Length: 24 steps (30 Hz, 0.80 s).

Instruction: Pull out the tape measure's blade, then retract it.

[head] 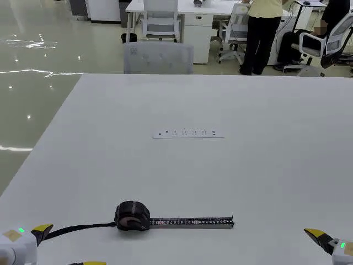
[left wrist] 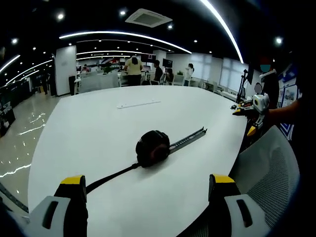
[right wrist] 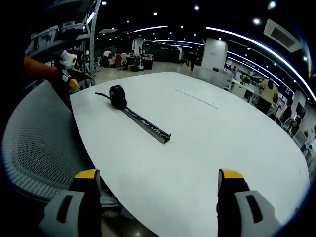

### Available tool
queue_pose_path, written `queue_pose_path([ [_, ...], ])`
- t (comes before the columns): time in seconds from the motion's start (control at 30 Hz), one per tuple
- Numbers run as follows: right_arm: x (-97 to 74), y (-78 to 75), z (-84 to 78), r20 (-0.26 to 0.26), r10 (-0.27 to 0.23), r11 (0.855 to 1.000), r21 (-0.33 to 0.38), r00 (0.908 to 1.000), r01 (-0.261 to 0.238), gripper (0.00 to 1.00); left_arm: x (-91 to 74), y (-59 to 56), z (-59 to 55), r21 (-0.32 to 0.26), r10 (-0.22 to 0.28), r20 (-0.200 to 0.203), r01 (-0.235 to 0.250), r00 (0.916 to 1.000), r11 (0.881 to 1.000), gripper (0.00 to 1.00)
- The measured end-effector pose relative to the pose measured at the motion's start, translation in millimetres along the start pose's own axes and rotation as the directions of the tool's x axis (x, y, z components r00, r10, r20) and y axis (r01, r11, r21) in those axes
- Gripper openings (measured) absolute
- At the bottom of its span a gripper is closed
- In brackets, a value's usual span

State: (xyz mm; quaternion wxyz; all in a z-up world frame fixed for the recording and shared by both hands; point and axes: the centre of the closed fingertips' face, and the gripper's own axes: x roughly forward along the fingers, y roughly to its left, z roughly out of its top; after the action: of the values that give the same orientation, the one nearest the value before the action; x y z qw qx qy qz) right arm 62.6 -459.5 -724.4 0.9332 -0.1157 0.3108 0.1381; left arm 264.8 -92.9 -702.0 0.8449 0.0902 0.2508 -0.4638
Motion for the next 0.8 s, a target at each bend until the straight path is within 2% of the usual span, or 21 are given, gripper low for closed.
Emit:
queue_pose_path([
  [0.03,0.0,-1.3,0.7,-0.010,-0.002,1.000,-0.013,1.0000,0.002,1.00,0.9,-1.6,5.2,0.011,0.002,0.016,-0.002,0.9999,1.000,1.00],
  [0.1,0.8,-3.4,1.5,-0.030,0.003,1.000,-0.013,0.9995,-0.003,1.00,3.3,-5.4,11.9,0.010,-0.003,0.020,0.003,0.9998,1.000,1.00],
  [0.17,1.3,-4.0,6.0,-0.028,0.014,1.000,-0.013,0.9995,-0.015,1.00,9.3,-5.7,12.8,-0.004,-0.009,0.018,0.009,0.9998,1.000,1.00],
  [0.23,2.3,-3.6,8.8,-0.037,0.025,0.999,-0.030,0.9990,-0.026,1.00,11.4,-7.5,18.2,-0.012,-0.005,0.017,0.005,0.9998,1.000,1.00],
  [0.3,4.1,-2.7,13.1,-0.040,0.041,0.998,-0.039,0.9983,-0.043,1.00,15.0,-8.2,26.2,-0.038,0.004,0.034,-0.003,0.9994,0.999,1.00],
  [0.33,5.5,-1.2,15.1,-0.044,0.055,0.997,-0.043,0.9975,-0.057,1.00,18.2,-6.9,27.0,-0.061,0.021,0.027,-0.019,0.9994,0.998,1.00],
  [0.43,8.6,2.9,17.8,-0.059,0.082,0.994,-0.067,0.9949,-0.086,1.00,27.7,-6.5,27.2,-0.057,0.038,0.019,-0.037,0.9991,0.998,1.00],
  [0.57,13.4,7.7,21.3,-0.074,0.105,0.989,-0.094,0.9918,-0.111,1.00,39.0,-10.9,28.2,-0.052,0.046,-0.004,-0.046,0.9989,0.998,1.00],
  [0.7,19.5,7.2,25.4,-0.074,0.118,0.987,-0.103,0.9903,-0.125,0.99,51.4,-18.3,26.3,-0.082,0.056,-0.014,-0.057,0.9984,0.995,1.00],
  [0.73,21.9,6.9,25.8,-0.074,0.120,0.987,-0.102,0.9900,-0.128,0.99,53.6,-19.9,25.2,-0.071,0.065,-0.019,-0.066,0.9977,0.995,1.00],
  [0.77,25.9,6.9,25.5,-0.081,0.128,0.985,-0.102,0.9884,-0.136,0.99,56.6,-17.7,24.8,-0.031,0.098,-0.017,-0.099,0.9950,0.995,1.00],
  [0.8,28.3,6.5,25.1,-0.088,0.131,0.985,-0.105,0.9875,-0.140,0.99,59.2,-18.4,24.8,-0.027,0.110,-0.014,-0.110,0.9938,0.994,1.00],
])
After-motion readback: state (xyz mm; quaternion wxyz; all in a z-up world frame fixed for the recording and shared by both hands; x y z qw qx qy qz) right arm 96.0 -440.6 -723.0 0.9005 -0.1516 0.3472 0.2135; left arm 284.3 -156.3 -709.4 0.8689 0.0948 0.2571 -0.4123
